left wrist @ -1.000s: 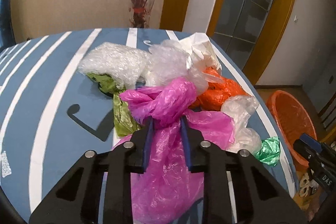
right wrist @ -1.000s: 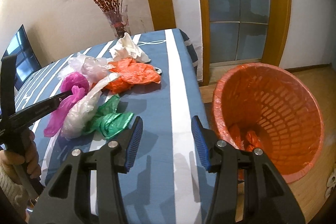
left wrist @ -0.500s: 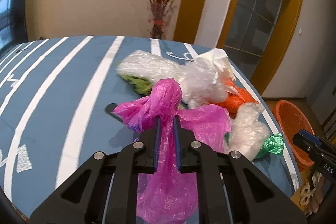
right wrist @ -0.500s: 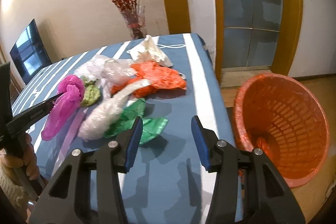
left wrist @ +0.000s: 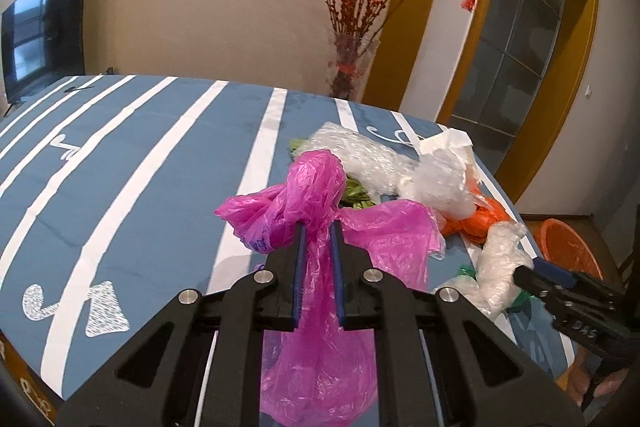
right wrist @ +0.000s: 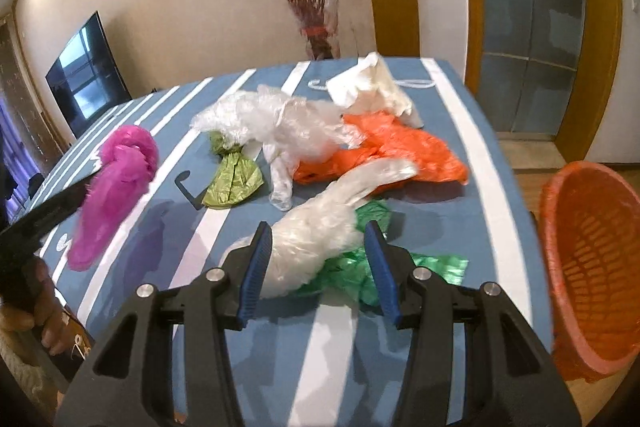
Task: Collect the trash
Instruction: 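Grasp the white plastic bag with the right tool, then carry the pink and white bags to the wastebasket and open both tools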
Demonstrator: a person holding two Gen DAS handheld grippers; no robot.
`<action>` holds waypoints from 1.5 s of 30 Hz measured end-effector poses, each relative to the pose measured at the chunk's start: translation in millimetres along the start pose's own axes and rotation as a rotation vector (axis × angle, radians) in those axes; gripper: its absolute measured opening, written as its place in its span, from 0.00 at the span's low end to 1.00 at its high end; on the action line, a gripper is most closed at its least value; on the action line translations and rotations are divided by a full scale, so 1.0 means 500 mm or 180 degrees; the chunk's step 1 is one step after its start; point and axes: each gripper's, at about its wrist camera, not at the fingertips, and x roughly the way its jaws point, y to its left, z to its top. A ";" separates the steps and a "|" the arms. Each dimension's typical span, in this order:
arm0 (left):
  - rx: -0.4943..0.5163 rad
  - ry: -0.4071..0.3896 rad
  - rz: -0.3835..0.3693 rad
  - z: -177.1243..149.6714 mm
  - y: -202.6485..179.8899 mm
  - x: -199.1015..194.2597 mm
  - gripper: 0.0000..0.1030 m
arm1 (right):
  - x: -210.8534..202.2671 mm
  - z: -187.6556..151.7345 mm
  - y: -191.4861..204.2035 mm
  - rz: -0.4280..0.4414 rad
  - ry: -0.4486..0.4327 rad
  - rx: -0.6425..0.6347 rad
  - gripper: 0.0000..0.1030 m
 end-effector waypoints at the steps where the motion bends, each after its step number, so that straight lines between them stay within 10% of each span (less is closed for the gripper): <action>1: -0.0009 0.0000 -0.0002 0.001 0.003 0.000 0.11 | 0.009 -0.001 0.002 0.0005 0.0035 -0.0007 0.34; 3: -0.0016 -0.0003 -0.0003 0.001 0.008 -0.001 0.11 | 0.025 -0.003 0.008 0.0030 0.0107 -0.0033 0.09; 6: -0.0014 -0.0010 -0.0019 0.001 0.009 -0.002 0.11 | 0.023 -0.009 0.012 0.0077 0.0072 -0.0051 0.04; 23: 0.0202 -0.0046 -0.0306 0.001 -0.082 -0.015 0.11 | -0.144 0.023 -0.030 0.0112 -0.0682 0.0097 0.03; 45: 0.0668 0.0032 -0.1272 -0.001 -0.418 0.002 0.11 | -0.305 -0.029 -0.303 -0.1186 -0.1208 0.0726 0.03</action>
